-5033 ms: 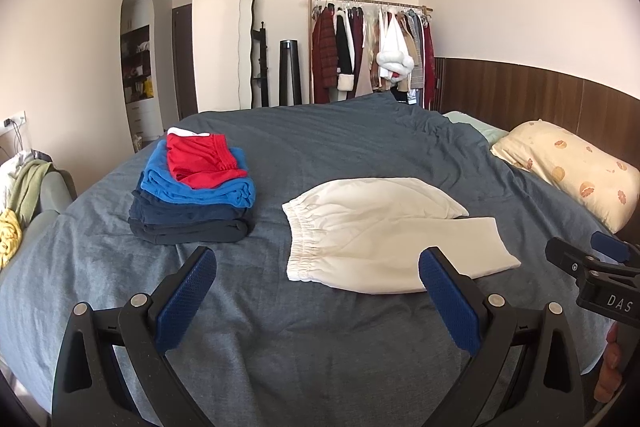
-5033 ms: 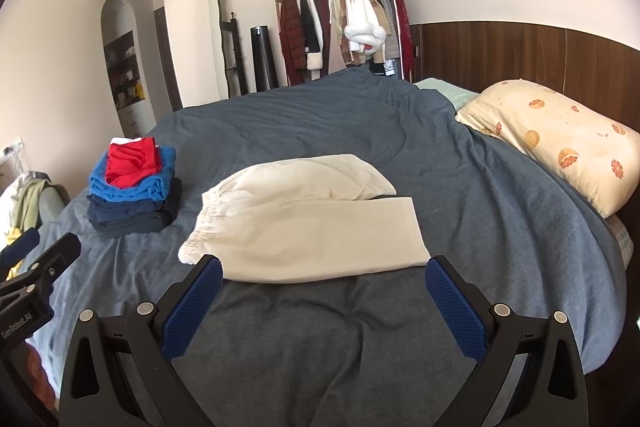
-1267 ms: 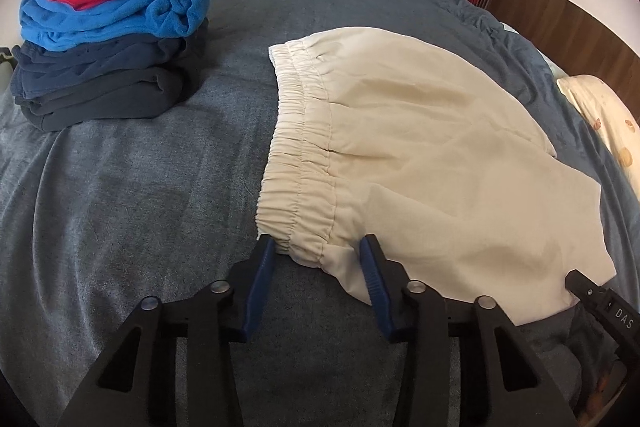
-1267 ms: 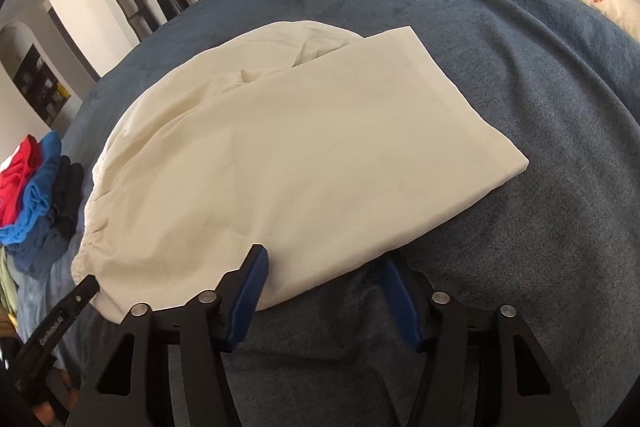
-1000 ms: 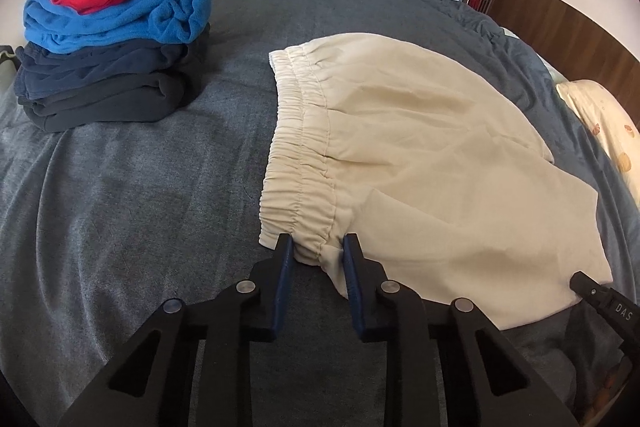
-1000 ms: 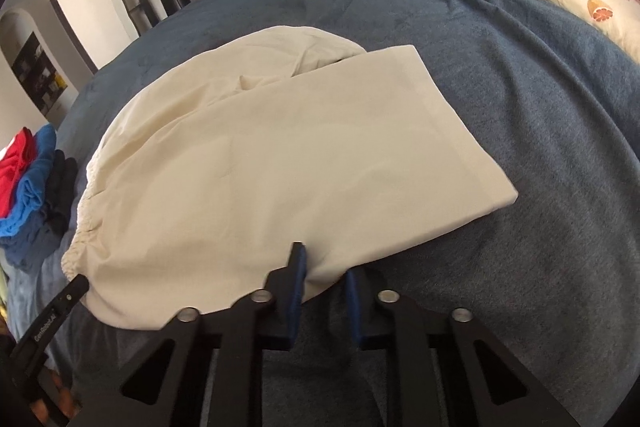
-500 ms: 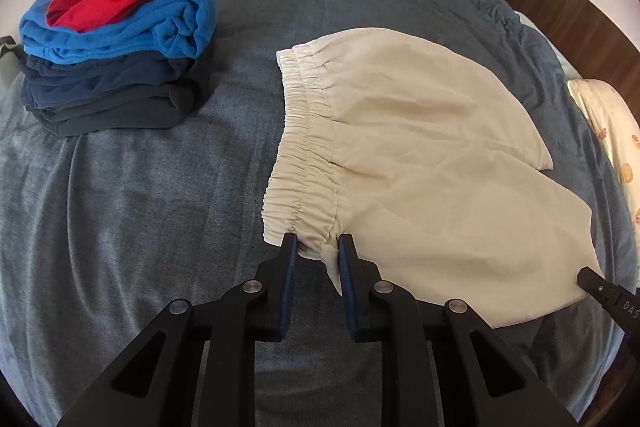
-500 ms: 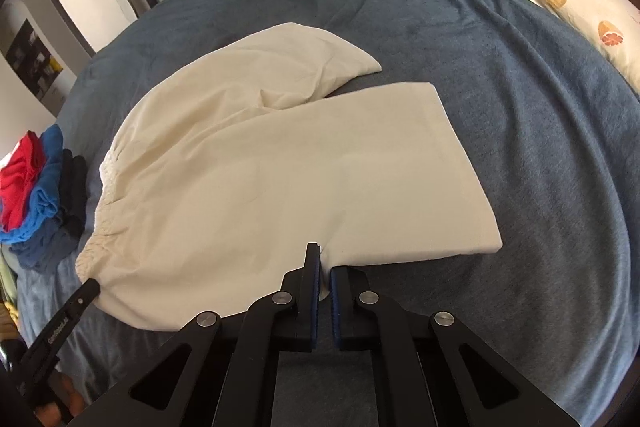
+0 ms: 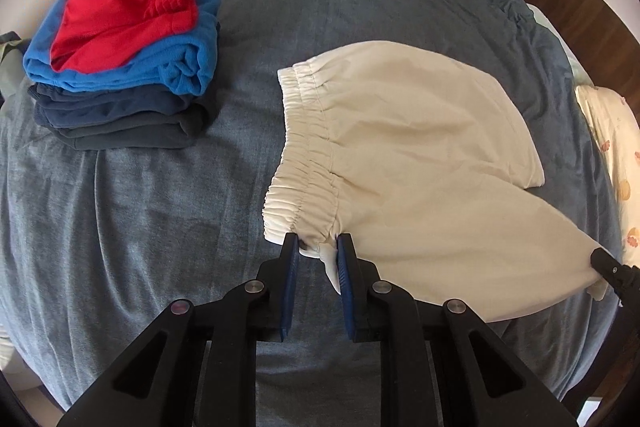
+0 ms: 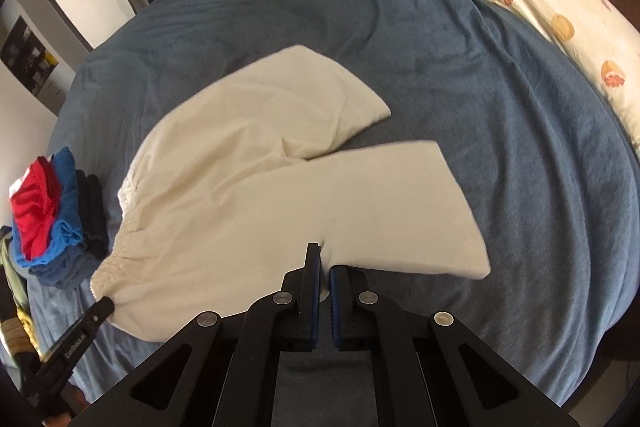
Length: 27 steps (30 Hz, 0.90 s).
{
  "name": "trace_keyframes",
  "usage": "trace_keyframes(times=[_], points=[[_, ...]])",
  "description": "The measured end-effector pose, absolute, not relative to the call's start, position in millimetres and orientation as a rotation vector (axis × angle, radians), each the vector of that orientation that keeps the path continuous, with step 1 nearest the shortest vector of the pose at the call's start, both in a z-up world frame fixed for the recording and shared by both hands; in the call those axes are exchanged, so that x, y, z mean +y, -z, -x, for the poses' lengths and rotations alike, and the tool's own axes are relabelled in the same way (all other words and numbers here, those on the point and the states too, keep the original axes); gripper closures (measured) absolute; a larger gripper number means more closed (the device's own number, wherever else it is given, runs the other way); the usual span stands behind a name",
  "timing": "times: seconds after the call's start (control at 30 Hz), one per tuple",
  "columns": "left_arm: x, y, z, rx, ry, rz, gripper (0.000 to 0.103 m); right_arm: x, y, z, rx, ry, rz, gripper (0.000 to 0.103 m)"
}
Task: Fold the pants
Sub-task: 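Grasp the waistband with the left tool while the right tool grasps the pants' middle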
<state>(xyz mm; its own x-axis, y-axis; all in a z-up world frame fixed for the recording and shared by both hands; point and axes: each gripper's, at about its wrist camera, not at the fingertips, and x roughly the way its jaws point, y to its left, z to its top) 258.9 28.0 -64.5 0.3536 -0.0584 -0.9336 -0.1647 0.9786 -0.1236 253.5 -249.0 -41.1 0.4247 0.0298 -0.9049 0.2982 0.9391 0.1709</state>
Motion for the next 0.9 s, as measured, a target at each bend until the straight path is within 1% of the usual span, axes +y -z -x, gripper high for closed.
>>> trace_keyframes(times=[0.33,0.37,0.57,0.9], points=[[35,42,-308,1.219,-0.062,0.225,0.084,-246,8,-307,1.079,0.151,-0.33,0.098],[36,42,-313,1.215,-0.062,0.228,0.085,-245,7,-315,1.073,0.148,-0.329,0.098],[42,54,-353,1.21,-0.064,0.24,0.086,-238,14,-360,1.055,0.138,-0.337,0.098],[45,70,-397,1.197,-0.069,0.253,0.087,-235,38,-427,1.031,0.113,-0.357,0.099]])
